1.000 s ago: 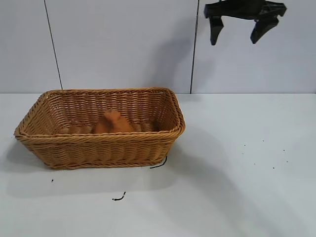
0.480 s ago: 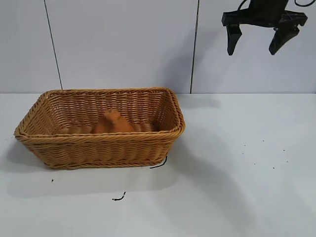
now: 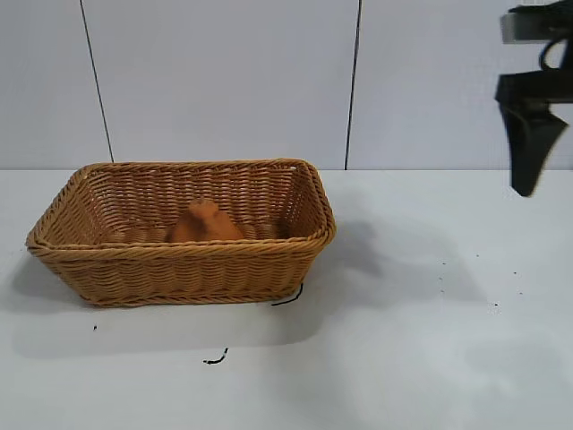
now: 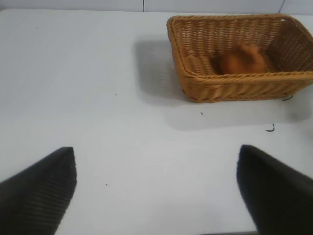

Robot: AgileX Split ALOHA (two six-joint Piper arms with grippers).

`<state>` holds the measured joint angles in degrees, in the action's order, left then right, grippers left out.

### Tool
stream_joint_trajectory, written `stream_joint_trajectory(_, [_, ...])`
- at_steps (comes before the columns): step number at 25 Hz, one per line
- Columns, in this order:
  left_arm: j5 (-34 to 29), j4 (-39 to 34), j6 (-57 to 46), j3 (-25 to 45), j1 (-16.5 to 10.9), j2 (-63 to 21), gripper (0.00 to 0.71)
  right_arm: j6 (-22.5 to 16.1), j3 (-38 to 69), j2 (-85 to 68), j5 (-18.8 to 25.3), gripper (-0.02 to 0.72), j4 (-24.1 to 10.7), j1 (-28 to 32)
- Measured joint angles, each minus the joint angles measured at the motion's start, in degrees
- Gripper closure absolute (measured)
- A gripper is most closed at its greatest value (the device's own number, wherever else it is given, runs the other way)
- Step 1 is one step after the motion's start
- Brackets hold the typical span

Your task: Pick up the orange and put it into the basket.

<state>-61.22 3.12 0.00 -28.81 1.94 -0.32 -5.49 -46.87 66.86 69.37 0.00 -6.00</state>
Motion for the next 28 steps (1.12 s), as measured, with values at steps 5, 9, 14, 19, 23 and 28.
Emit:
stream_joint_trajectory(5, [0.0,0.0,0.0,0.0,0.0,0.0,0.071,1.1,10.3,-18.2,-5.2,0.008,0.0,0.0])
stream_joint_trajectory(9, [0.0,0.0,0.0,0.0,0.0,0.0,0.071,1.5,16.6,-33.0,-9.5,0.008,0.0,0.0])
stream_joint_trajectory(14, [0.0,0.0,0.0,0.0,0.0,0.0,0.071,3.3,18.1,-47.4,-10.8,0.008,0.0,0.0])
stream_joint_trajectory(19, [0.0,0.0,0.0,0.0,0.0,0.0,0.071,3.9,18.2,-58.0,-10.9,0.008,0.0,0.0])
stream_joint_trajectory(23, [0.0,0.0,0.0,0.0,0.0,0.0,0.071,4.0,18.2,-64.7,-10.8,0.008,0.0,0.0])
stream_joint_trajectory(28, [0.0,0.0,0.0,0.0,0.0,0.0,0.071,4.0,18.2,-67.1,-10.8,0.008,0.0,0.0])
